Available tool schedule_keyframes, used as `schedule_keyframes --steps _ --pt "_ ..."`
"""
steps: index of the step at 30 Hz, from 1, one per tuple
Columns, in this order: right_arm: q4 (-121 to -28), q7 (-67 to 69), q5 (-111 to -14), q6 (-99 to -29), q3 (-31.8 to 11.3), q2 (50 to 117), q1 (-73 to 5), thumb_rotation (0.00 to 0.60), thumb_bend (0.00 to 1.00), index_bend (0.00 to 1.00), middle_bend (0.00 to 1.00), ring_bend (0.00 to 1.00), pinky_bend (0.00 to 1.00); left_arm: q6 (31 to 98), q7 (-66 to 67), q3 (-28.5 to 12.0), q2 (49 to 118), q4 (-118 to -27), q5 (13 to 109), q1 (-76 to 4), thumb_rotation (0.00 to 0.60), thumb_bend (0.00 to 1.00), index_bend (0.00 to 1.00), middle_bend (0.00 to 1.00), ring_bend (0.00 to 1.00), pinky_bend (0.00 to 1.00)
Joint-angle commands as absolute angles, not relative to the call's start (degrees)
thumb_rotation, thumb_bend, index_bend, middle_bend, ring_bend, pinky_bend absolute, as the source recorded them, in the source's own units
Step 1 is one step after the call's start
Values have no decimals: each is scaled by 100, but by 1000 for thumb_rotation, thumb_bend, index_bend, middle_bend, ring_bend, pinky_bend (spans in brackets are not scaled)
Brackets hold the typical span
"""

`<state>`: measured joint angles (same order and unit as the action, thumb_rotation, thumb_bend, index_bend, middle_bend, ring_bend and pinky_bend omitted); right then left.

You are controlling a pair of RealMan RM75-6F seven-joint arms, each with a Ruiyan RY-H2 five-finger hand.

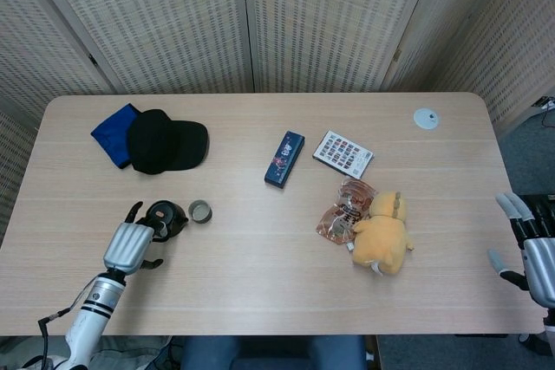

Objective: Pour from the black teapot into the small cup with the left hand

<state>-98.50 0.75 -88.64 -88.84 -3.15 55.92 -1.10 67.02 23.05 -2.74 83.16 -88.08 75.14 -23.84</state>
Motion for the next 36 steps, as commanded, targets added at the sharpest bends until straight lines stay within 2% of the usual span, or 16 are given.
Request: schedule_keyframes --steps 1,18,36 --pt "-9843 78 -8859 -8883 -313 5599 -108 600 289 30 91 0 11 6709 2321 -264 8319 -8818 7522 -2381 600 75 452 414 390 0" --pt "-9801 113 -8838 -8875 -312 5612 -99 600 289 30 91 0 11 6756 2559 -249 8341 -8967 7533 -2397 600 76 460 427 402 0" --pt "-9800 100 -8824 -8829 -317 5629 -121 600 289 30 91 0 11 6752 2736 -203 8326 -9036 7415 -2366 600 76 472 510 472 0"
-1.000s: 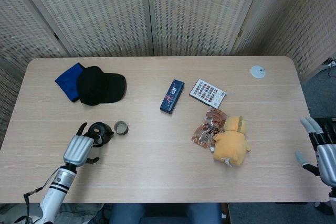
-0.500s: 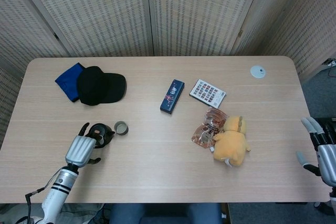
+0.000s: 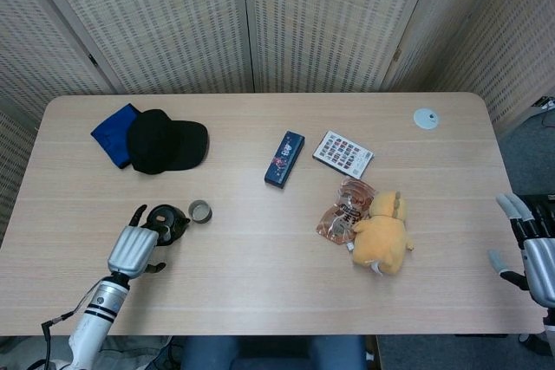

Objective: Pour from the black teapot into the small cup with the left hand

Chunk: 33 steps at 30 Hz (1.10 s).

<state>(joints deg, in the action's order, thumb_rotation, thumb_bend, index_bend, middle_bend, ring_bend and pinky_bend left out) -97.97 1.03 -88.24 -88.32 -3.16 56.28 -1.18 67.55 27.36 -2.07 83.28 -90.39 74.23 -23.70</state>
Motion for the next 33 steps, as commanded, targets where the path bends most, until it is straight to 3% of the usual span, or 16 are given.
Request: schedule_keyframes --steps 1,33 --pt "-9805 95 -8824 -8826 -319 5631 -124 600 289 30 91 0 11 6751 2734 -200 8326 -9030 7406 -2362 600 76 472 510 473 0" --pt "-9826 46 -8788 -8812 -292 5650 -96 600 290 30 91 0 11 6659 2511 -101 8491 -8782 7360 -2275 600 75 481 540 495 0"
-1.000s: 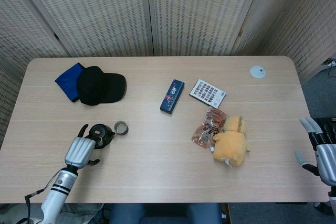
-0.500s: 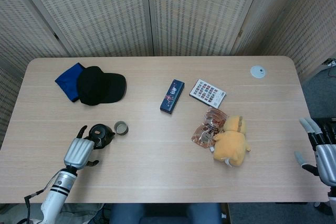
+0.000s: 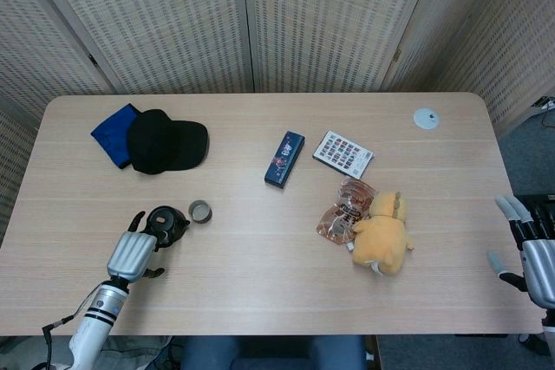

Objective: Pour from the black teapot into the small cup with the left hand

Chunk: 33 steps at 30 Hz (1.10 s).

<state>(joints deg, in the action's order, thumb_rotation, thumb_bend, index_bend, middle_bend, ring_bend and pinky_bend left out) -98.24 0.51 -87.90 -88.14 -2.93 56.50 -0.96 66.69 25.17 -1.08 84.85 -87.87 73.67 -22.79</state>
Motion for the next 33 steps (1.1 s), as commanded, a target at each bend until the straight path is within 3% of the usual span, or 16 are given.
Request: schedule_keyframes --steps 1,10,21,23,28,33 --pt "-9828 42 -8787 -8810 -293 5649 -97 600 290 30 91 0 11 6654 2505 -97 8492 -8781 7357 -2271 600 75 481 541 495 0" --pt "-9844 23 -8784 -8809 -304 5654 -104 600 289 30 91 0 11 6633 2452 -61 8465 -8784 7379 -2246 600 76 520 617 560 0" --pt "-9857 21 -8773 -8846 -318 5651 -87 600 289 30 91 0 11 6490 2360 -63 8345 -8875 7311 -2271 592 75 697 774 699 0" --pt "-9857 25 -8772 -8850 -325 5653 -90 600 289 30 91 0 11 6487 2316 -70 8321 -8882 7327 -2275 544 75 732 807 726 0" --pt "-9847 26 -8773 -8840 -337 5666 -105 600 289 30 91 0 11 6494 2178 -118 8256 -8899 7352 -2287 316 76 819 885 780 0" --pt "-9832 41 -8765 -8845 -355 5676 -114 600 290 30 91 0 11 6431 1923 -196 8159 -8954 7327 -2318 192 62 884 938 825 0"
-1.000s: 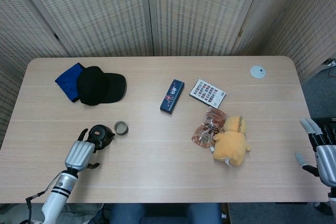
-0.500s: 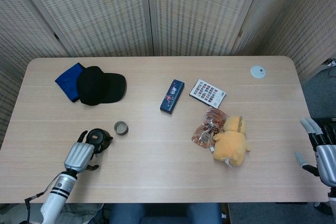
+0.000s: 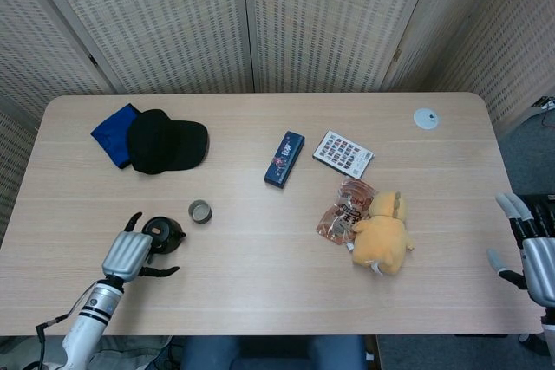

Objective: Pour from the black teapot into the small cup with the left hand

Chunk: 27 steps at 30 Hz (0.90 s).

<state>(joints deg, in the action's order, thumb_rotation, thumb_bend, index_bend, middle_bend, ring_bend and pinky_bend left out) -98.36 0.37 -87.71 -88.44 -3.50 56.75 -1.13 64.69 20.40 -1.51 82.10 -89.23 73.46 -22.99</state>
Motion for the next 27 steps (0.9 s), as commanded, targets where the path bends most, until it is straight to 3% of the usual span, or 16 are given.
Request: schedule_keyframes --steps 1,4,6,15,21,27 --pt "-9830 45 -8761 -8844 -357 5677 -114 600 289 30 91 0 11 6427 1874 -218 8142 -8958 7326 -2326 146 56 895 946 833 0" --pt "-9820 56 -8752 -8841 -363 5678 -118 600 290 30 91 0 11 6437 1674 -292 8111 -8960 7338 -2341 58 42 921 966 851 0" --pt "-9815 64 -8752 -8840 -368 5685 -123 600 290 30 91 0 11 6416 1503 -349 8091 -8969 7308 -2351 42 38 939 979 862 0" --pt "-9766 122 -8706 -8793 -383 5707 -145 600 290 30 91 0 10 6437 1068 -518 8077 -8816 7208 -2354 40 42 1000 1000 934 0" --pt "-9781 114 -8726 -8836 -377 5709 -124 600 289 30 91 0 11 6645 1024 -582 8043 -8809 7239 -2297 87 133 1000 1000 963 113" --pt "-9790 116 -8749 -8880 -366 5710 -98 600 289 30 92 0 11 6904 1035 -671 7991 -8834 7296 -2241 205 198 1000 1000 983 226"
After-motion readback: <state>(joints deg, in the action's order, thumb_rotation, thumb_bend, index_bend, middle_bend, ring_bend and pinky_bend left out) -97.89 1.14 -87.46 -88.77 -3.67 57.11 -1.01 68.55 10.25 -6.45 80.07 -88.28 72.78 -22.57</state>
